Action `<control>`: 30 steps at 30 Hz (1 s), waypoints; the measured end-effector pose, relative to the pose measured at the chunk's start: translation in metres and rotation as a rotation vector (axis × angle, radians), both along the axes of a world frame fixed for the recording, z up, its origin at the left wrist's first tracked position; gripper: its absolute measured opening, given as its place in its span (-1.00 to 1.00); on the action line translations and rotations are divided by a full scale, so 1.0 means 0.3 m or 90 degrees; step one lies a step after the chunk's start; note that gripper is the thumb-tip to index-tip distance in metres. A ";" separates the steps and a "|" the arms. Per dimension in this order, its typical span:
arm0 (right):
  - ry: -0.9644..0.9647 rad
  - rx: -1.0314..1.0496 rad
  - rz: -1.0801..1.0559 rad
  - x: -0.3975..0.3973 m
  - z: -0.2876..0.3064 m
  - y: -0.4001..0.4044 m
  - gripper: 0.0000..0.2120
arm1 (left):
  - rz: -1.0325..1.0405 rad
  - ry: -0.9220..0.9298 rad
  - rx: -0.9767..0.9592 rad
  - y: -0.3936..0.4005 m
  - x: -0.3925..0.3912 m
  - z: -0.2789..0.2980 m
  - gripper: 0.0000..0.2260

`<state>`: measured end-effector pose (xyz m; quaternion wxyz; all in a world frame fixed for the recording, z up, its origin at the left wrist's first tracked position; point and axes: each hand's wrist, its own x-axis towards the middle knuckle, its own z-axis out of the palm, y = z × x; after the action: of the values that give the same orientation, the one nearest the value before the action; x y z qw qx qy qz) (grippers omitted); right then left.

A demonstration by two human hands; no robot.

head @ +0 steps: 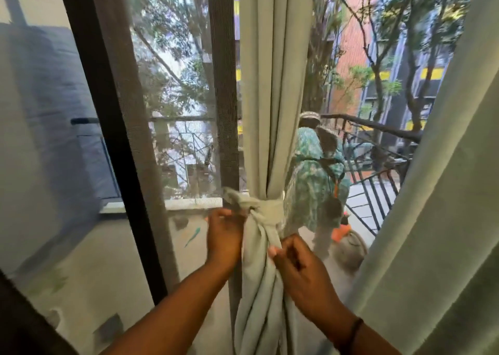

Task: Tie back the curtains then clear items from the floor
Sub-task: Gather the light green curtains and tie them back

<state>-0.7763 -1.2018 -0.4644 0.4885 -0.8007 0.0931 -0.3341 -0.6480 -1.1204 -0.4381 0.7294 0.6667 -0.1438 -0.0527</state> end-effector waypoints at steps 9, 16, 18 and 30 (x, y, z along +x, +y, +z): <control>0.287 0.258 0.232 0.055 -0.099 -0.098 -0.51 | -0.056 -0.260 0.166 0.125 -0.172 -0.180 -0.73; 0.222 -0.043 0.017 0.035 -0.109 0.051 -0.53 | 0.013 -0.289 0.299 0.225 -0.165 -0.244 -0.82; 0.195 -0.112 -0.039 0.013 -0.127 0.096 -0.52 | 0.039 -0.263 0.277 0.252 -0.181 -0.235 -0.88; 0.209 -0.285 -0.220 -0.059 0.036 0.212 -0.79 | 0.213 -0.380 0.323 0.591 -0.091 0.005 -0.70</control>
<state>-0.7940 -1.1380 -0.4536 0.2146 -0.9038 0.2290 -0.2909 -0.6752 -0.9431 -0.4366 0.4672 0.8252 -0.2209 0.2278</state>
